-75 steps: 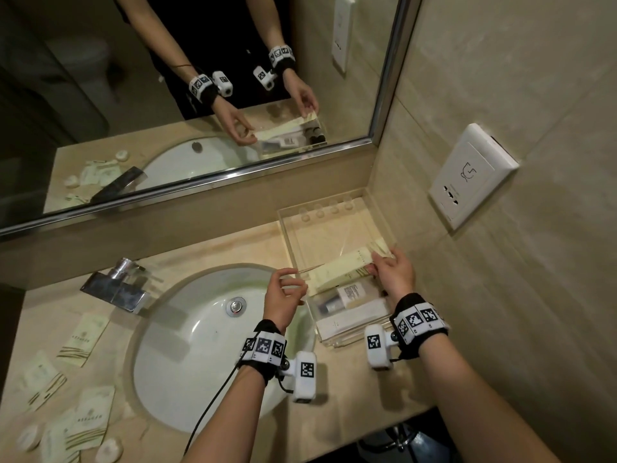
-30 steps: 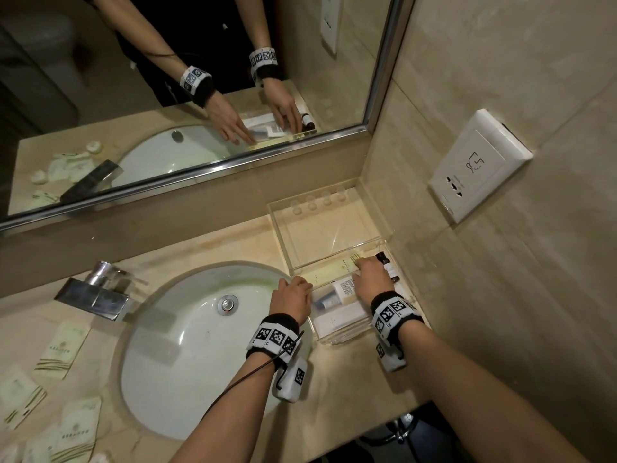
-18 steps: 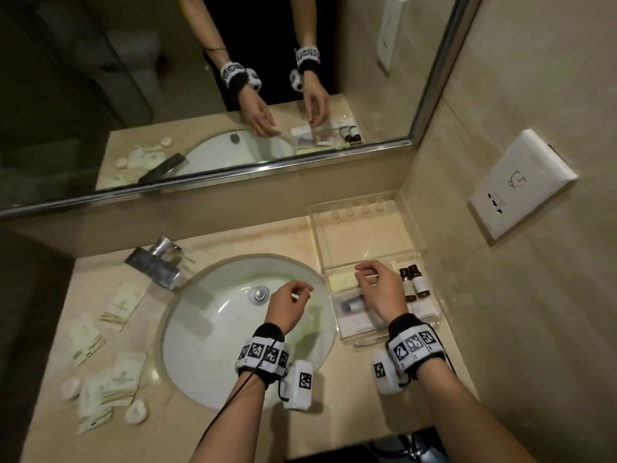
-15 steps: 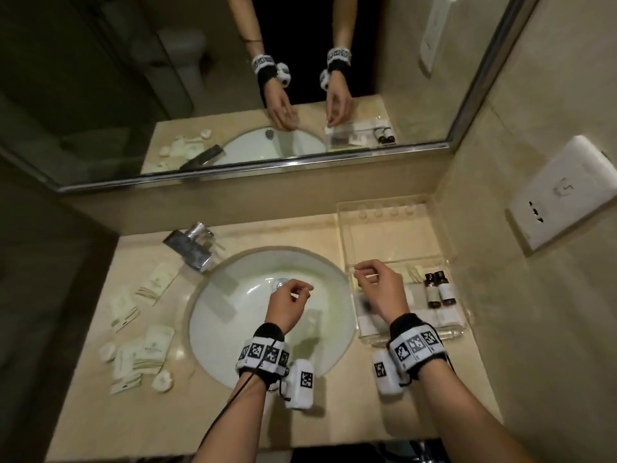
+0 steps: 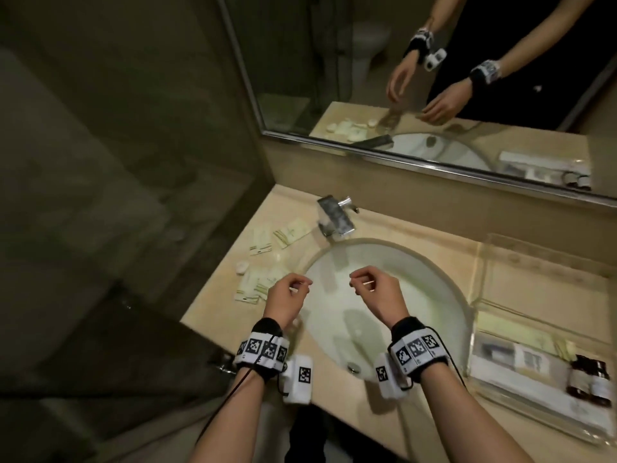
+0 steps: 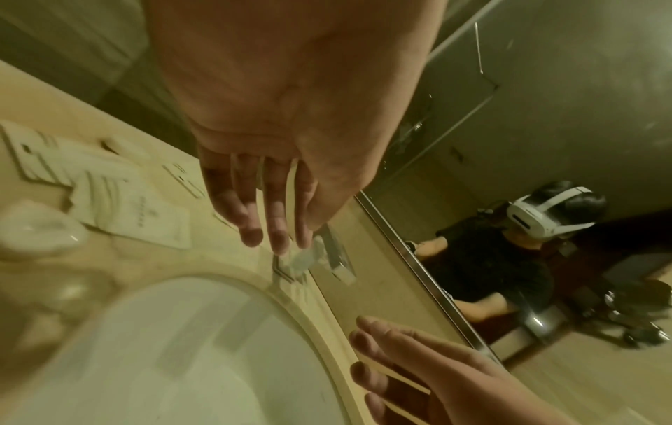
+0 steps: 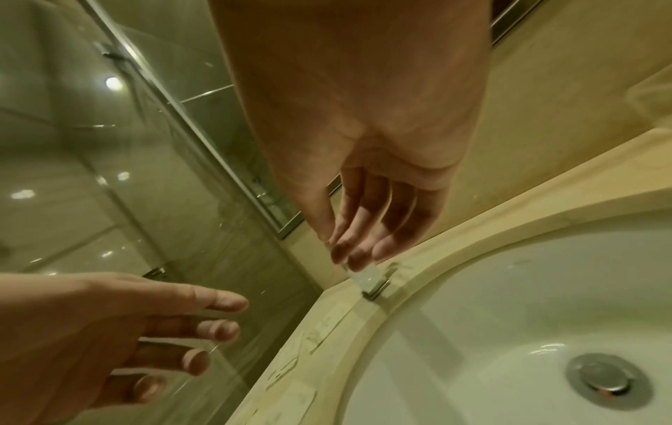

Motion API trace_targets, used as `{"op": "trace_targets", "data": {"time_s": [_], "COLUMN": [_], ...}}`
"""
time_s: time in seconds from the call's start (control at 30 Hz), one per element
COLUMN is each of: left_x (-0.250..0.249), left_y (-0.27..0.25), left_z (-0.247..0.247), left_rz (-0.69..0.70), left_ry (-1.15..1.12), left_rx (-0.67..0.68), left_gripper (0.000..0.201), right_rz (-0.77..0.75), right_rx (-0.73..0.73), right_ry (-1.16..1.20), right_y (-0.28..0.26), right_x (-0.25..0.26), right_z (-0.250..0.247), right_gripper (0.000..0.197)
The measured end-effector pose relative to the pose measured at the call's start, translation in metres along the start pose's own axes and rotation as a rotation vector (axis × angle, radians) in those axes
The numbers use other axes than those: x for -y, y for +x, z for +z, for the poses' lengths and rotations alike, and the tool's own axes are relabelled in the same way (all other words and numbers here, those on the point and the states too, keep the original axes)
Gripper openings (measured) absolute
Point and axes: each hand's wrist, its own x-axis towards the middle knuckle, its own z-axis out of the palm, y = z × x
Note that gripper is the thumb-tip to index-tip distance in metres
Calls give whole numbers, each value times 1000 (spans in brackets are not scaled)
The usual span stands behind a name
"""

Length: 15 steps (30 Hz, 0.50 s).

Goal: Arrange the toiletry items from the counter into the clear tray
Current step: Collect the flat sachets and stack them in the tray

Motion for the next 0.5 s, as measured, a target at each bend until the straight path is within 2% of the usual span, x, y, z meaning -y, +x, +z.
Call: {"op": "trace_targets", "data": {"time_s": [0.17,0.27,0.33,0.5], "left_x": [40,77,103,147], "left_y": [14,35,50,83], "left_z": [-45,-75,-88,-104], "left_rz": [-120,-243,-300,-337], "left_ry": [11,1,26,125], "left_rx": [-100,-124,-108,-85], "left_gripper": [13,11,19,41], "right_rz": [-6,23,57,149], "right_rx": [75,95,108,89], "right_ry": [-59,-106,-137,-230], "right_y": [11,24,32,56], "right_x": [21,29,30,24], "right_z": [52,97,125,183], "right_gripper": [8,14,23,48]}}
